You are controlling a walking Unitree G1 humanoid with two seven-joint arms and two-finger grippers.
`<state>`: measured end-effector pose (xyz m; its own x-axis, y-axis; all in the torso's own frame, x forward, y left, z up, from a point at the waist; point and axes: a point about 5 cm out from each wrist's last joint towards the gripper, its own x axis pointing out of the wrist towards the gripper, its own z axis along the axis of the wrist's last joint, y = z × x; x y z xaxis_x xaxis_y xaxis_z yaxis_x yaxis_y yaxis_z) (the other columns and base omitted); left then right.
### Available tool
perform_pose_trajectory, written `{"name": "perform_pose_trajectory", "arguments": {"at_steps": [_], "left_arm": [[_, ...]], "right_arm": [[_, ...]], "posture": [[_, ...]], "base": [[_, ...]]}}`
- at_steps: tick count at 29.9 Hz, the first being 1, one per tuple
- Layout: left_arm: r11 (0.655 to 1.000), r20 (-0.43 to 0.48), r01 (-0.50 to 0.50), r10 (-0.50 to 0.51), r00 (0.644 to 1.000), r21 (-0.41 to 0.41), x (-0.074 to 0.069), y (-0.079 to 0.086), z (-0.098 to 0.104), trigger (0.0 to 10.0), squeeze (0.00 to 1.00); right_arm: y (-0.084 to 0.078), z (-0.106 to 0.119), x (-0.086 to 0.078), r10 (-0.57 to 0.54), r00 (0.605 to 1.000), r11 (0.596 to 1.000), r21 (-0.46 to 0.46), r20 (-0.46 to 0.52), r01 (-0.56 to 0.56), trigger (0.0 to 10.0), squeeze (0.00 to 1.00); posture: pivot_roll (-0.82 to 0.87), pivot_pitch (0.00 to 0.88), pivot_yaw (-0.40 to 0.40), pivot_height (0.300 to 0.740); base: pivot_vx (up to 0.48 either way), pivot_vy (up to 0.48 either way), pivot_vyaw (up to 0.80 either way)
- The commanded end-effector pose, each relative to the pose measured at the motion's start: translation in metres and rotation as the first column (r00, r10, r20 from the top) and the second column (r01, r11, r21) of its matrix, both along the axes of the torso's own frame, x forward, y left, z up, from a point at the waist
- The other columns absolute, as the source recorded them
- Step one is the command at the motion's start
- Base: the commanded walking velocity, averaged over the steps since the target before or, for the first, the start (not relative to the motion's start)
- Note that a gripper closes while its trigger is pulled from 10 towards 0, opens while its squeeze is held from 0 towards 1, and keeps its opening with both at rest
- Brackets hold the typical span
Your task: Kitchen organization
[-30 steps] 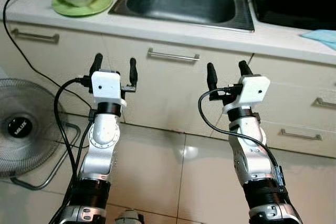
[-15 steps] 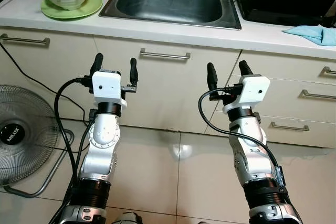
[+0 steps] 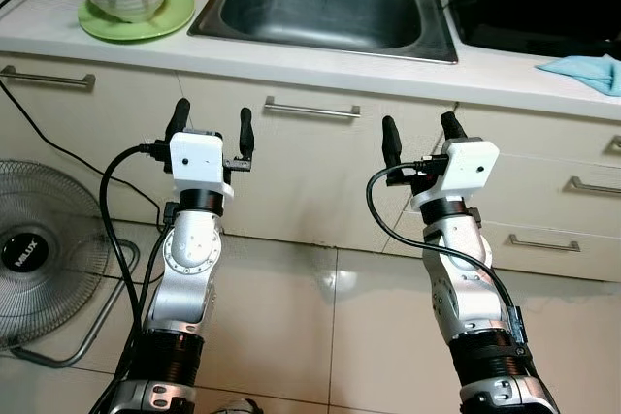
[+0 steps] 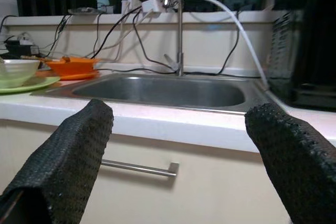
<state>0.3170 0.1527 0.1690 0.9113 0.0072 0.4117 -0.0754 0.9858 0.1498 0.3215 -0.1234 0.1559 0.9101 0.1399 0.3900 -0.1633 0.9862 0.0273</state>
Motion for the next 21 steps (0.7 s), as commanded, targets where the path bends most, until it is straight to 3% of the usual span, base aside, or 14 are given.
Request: {"name": "perform_pose_trajectory", "arguments": {"at_steps": [1, 21], "left_arm": [[1.0, -0.012, 0.008, -0.008, 1.0, -0.002, 0.0007, -0.0042, -0.0011, 10.0, 0.0], [1.0, -0.01, 0.005, -0.005, 1.0, -0.001, 0.0003, -0.0043, -0.0002, 10.0, 0.0]], "right_arm": [[-0.0065, -0.0038, 0.0, -0.016, 1.0, 1.0, -0.002, -0.02, 0.016, 10.0, 0.0], [-0.0052, -0.0039, 0.0, -0.002, 1.0, 1.0, -0.009, -0.02, 0.002, 10.0, 0.0]], "posture": [[0.03, 0.104, -0.023, 0.74], [0.04, 0.108, -0.03, 0.74]], "base": [[0.398, 0.0, 0.0], [0.402, 0.0, 0.0]]}}
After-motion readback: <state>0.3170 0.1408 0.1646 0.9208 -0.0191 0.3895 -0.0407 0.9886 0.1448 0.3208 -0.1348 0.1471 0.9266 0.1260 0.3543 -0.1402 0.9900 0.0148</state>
